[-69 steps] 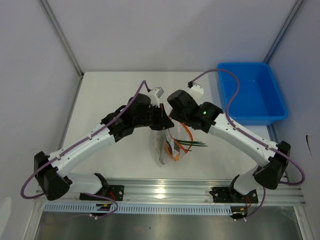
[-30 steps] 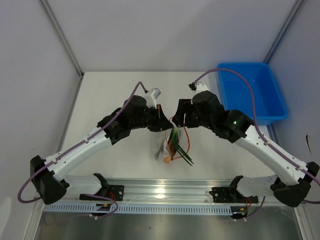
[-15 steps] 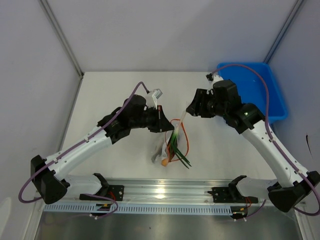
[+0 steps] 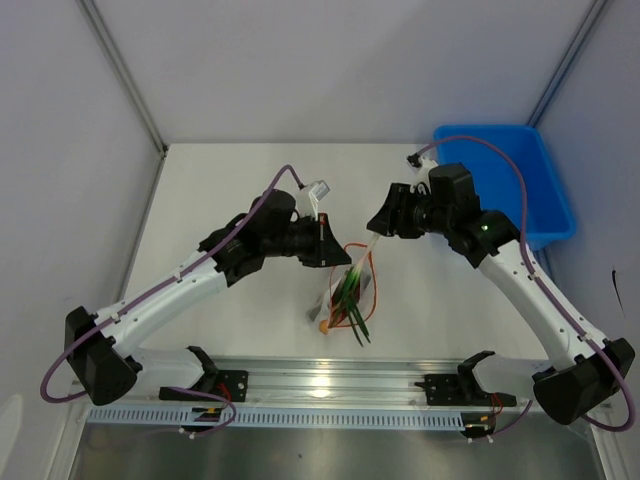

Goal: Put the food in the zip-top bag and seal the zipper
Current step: Place the fake vegetable in the zipper food storage bag.

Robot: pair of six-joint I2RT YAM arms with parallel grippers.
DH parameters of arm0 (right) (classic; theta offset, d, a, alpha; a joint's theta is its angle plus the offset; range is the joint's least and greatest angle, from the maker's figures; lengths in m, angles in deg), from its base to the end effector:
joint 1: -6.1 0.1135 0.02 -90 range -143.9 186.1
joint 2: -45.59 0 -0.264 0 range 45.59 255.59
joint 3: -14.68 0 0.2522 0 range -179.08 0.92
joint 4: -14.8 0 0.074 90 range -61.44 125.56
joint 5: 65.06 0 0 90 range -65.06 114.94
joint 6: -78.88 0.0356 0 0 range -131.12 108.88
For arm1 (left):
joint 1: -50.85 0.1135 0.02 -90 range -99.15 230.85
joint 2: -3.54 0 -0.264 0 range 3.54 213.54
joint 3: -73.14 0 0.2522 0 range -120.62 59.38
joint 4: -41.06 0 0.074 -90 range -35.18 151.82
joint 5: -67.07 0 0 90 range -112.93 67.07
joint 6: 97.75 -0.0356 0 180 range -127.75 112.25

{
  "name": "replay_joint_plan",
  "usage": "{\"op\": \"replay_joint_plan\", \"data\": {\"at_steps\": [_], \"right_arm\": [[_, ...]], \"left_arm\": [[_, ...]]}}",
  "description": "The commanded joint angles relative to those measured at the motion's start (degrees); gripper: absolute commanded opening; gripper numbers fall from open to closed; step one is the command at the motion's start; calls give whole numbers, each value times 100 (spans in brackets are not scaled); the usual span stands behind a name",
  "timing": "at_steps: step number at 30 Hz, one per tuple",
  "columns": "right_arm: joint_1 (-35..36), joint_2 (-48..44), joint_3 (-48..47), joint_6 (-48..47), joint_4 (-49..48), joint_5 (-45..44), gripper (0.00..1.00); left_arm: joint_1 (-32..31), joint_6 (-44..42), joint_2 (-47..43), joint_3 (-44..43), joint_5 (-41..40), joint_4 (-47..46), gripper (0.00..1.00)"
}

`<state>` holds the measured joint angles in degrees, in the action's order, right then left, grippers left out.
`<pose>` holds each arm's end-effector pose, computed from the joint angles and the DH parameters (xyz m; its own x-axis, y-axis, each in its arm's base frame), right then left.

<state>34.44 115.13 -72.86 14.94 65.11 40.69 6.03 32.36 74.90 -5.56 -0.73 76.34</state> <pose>0.2234 0.1315 0.3809 -0.7120 0.0964 -0.6955 -0.3852 0.7746 0.5016 0.1893 -0.2071 0.3458 -0.8272 -0.0189 -0.5616 0.4661 0.5351 -0.7046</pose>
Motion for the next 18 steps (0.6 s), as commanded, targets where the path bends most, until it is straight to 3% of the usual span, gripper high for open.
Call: {"op": "replay_joint_plan", "data": {"at_steps": [1, 14, 16, 18], "right_arm": [[-48, -28, 91, 21, -500, 324, 50], [31, -273, 601, 259, -667, 438, 44], [23, -300, 689, 241, -659, 385, 38], [14, -301, 724, 250, -685, 394, 24]], "left_arm": [[34, 14, -42, -273, 197, -341, 1], [34, 31, -43, -273, 233, -368, 1], [34, 40, -34, -264, 259, -394, 1], [34, 66, 1, -273, 294, -403, 1]]}}
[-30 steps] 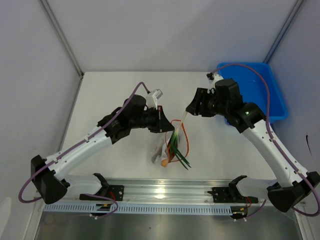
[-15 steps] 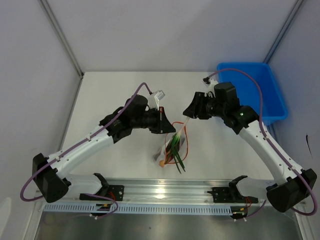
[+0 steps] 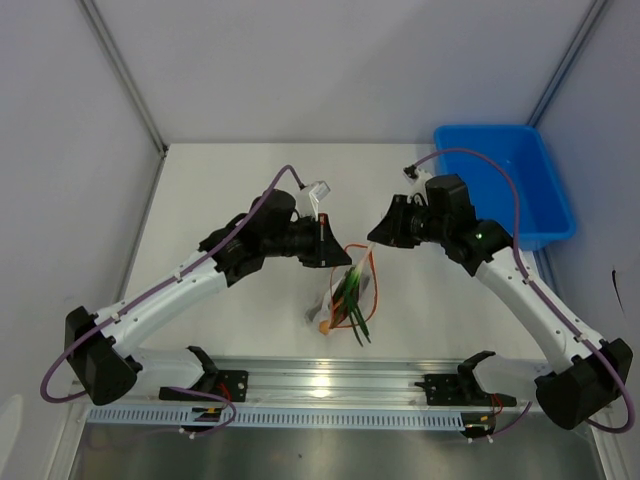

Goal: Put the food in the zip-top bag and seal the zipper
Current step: Place the fake vegetable in the zipper food storage bag.

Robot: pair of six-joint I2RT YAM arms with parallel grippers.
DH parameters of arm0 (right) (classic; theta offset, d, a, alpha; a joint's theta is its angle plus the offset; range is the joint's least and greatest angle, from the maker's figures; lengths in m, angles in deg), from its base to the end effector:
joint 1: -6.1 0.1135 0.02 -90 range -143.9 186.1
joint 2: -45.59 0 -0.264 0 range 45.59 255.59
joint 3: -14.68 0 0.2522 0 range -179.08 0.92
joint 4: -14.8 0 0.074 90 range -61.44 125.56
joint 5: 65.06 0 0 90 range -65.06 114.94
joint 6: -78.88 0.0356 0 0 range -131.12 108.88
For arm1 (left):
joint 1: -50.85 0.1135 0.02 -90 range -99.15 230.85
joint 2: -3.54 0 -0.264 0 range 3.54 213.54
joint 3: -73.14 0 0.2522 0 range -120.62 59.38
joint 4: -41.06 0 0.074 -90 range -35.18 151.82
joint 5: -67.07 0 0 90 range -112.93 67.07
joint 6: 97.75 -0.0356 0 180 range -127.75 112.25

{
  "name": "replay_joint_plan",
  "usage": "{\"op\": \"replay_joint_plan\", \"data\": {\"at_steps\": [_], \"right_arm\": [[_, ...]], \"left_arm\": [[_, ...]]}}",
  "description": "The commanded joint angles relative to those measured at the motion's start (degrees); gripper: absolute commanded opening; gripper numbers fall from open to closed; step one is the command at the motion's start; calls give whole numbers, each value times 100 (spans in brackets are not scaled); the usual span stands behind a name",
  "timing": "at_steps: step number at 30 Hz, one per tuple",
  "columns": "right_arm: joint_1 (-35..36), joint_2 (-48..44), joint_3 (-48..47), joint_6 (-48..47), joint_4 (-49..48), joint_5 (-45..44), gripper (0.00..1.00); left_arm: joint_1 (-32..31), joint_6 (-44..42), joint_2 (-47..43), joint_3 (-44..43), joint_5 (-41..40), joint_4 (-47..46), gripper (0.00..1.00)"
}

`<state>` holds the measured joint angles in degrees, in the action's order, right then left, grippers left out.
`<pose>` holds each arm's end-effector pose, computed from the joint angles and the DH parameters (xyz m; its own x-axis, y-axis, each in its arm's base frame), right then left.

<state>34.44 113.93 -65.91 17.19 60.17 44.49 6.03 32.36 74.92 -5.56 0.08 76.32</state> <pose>0.2224 0.1335 0.3536 -0.7525 0.1019 -0.6506 -0.3829 0.7361 0.5582 0.1889 -0.2074 0.3458 -0.8300 -0.0112 -0.5577 0.4694 0.5259 -0.7092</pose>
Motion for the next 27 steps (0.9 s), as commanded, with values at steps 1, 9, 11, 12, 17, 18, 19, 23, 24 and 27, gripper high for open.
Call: {"op": "replay_joint_plan", "data": {"at_steps": [1, 9, 11, 12, 17, 18, 19, 23, 24, 27], "right_arm": [[23, -172, 47, 25, -208, 14, 17], [75, -461, -409, 463, 379, -758, 0], [128, -601, -611, 883, 686, -1231, 0], [224, -776, -612, 1060, 697, -1374, 0], [576, -1094, -577, 2167, 1030, -2698, 0], [655, -1112, -568, 2248, 1048, -2876, 0], [743, -1138, -560, 2336, 1074, -3026, 0], [1094, -1103, -551, 2748, 1162, -3938, 0], [1156, -1094, -568, 2828, 1189, -4098, 0], [1534, -1094, -568, 3100, 1233, -4948, 0]], "left_arm": [[34, 75, -1, -264, 222, -409, 1], [34, 145, -132, -282, -260, -199, 1], [34, 259, -220, -238, -436, -163, 1], [34, 329, -316, -220, -515, -216, 1], [-62, 760, -554, 158, -902, -567, 0], [-106, 778, -572, 175, -955, -594, 1], [-158, 813, -572, 175, -1025, -594, 1], [-229, 866, -554, 132, -1079, -603, 1], [-247, 875, -546, 123, -1079, -585, 0], [-299, 919, -519, 105, -1123, -550, 1]]}}
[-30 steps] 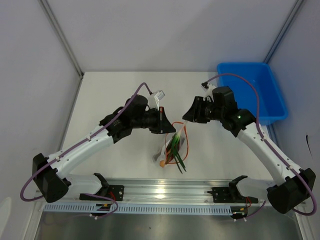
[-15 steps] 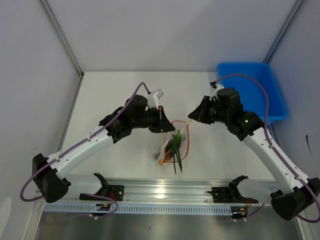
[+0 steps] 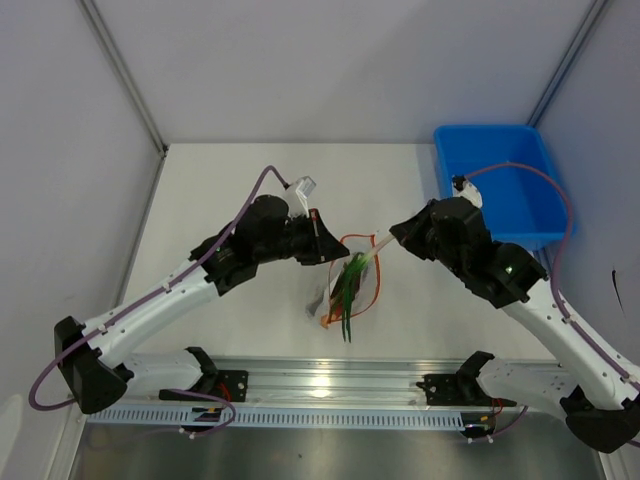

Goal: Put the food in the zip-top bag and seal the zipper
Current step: Place the fake vegetable in the zipper food storage bag.

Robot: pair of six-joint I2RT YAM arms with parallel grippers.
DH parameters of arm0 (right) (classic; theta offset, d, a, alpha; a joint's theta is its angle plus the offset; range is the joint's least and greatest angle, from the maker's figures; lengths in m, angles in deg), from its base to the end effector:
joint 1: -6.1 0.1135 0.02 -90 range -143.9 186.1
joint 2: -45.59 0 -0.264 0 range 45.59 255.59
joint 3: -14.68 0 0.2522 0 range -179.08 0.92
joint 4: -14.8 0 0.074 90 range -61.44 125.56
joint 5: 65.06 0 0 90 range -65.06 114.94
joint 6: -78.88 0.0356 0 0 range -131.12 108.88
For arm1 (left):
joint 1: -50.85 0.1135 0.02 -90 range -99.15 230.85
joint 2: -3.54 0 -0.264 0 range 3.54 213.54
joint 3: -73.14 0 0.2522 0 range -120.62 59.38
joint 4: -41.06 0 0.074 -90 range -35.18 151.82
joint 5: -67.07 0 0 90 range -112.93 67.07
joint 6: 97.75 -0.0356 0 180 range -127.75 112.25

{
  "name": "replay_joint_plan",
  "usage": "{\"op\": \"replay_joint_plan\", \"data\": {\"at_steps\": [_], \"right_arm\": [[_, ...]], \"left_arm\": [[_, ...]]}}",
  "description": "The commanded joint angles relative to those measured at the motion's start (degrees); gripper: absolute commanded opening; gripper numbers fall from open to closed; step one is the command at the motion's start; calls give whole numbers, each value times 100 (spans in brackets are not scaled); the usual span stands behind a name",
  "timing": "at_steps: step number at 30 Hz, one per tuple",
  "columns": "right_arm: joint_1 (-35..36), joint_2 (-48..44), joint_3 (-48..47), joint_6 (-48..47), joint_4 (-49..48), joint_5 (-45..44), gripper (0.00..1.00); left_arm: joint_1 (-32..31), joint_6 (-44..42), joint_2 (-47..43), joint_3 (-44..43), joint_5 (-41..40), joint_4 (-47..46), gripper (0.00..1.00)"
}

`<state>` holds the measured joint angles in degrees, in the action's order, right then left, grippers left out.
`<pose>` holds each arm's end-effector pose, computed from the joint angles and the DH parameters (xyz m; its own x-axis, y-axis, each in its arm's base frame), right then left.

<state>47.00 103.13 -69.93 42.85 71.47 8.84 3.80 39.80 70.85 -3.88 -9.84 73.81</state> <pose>0.1553 0.1215 0.3976 -0.5809 0.5247 -0.6222 0.0391 0.7816 0.6226 0.1759 -0.2007 0.3571 -0.8108 -0.1838 -0.5557 0.3803 0.5563 -0.7388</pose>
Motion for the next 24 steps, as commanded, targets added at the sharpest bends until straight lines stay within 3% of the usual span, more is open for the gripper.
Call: {"op": "replay_joint_plan", "data": {"at_steps": [1, 7, 11, 16, 24], "right_arm": [[365, -15, -166, 587, 164, -1596, 0], [1076, 152, 263, 535, -195, -2985, 0], [2155, 380, 712, 167, -801, -3917, 0], [3080, 1021, 704, -220, -891, -4786, 0], [3240, 1198, 897, -748, -1145, -4631, 0]], "left_arm": [[-111, 193, -113, -54, -139, -290, 0], [-208, 299, -16, -46, 36, -430, 1], [-217, 325, 54, -81, 151, -465, 1], [-217, 334, 98, -212, 230, -448, 1], [-208, 413, 107, -265, 274, -422, 1]]}}
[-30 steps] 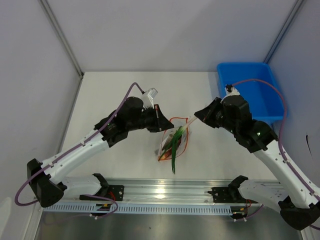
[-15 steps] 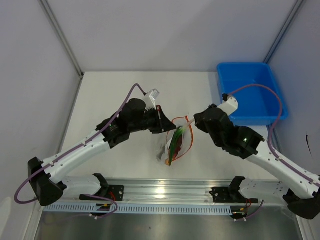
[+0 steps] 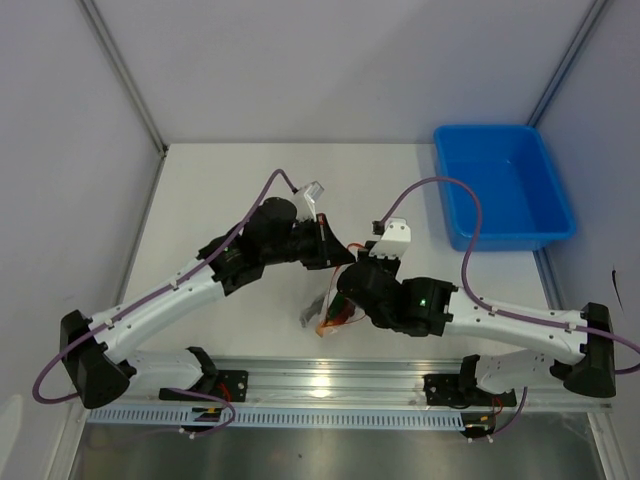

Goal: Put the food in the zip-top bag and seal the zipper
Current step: Place the fake vegetable in the zipper food storage bag.

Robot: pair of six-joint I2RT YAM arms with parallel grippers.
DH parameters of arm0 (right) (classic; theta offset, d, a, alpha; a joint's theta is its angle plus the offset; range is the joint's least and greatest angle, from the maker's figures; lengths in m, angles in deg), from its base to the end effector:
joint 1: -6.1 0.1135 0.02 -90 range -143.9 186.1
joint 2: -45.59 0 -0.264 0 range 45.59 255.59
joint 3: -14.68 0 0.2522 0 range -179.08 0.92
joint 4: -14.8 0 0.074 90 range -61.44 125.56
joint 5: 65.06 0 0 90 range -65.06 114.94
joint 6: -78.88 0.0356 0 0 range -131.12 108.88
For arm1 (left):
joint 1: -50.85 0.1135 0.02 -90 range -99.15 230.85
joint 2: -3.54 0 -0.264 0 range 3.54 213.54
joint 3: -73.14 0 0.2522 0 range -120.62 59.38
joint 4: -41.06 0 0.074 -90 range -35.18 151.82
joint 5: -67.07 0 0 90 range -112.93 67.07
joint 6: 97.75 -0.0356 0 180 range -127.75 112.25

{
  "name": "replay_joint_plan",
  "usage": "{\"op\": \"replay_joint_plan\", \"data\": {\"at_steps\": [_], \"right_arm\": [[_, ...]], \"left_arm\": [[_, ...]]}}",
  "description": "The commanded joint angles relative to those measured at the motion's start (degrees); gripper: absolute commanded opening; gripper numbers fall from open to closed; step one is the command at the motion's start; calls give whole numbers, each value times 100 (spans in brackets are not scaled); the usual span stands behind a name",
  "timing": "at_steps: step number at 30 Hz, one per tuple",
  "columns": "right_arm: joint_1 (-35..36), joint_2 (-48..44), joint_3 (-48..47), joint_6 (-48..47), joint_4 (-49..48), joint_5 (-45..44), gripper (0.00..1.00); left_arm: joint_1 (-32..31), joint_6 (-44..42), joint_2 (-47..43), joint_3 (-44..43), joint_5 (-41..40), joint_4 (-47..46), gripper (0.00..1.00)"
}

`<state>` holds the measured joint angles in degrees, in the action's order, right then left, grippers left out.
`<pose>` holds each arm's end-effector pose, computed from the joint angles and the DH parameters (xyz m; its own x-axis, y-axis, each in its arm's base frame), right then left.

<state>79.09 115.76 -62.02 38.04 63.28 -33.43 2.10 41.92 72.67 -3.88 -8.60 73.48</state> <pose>0.1021 0.2301 0.3286 -0.3671 0.1562 -0.9170 -0.0589 0.9799 0.1904 0.1743 -0.2122 0.3498 -0.8457 -0.1559 -0.5104 0.3588 0.5418 -0.7600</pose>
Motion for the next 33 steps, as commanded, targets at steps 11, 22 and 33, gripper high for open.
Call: {"op": "replay_joint_plan", "data": {"at_steps": [11, 22, 33], "right_arm": [[558, -425, 880, -2445, -1582, -517, 0], [260, -672, 1714, -3696, -2769, 370, 0], [-355, -811, 1328, -2668, -1864, 1407, 46]], "left_arm": [[-20, 368, -119, -528, 122, 173, 0], [67, 579, -74, -1039, 729, 77, 0], [111, 597, -83, -327, 712, -195, 0]]}}
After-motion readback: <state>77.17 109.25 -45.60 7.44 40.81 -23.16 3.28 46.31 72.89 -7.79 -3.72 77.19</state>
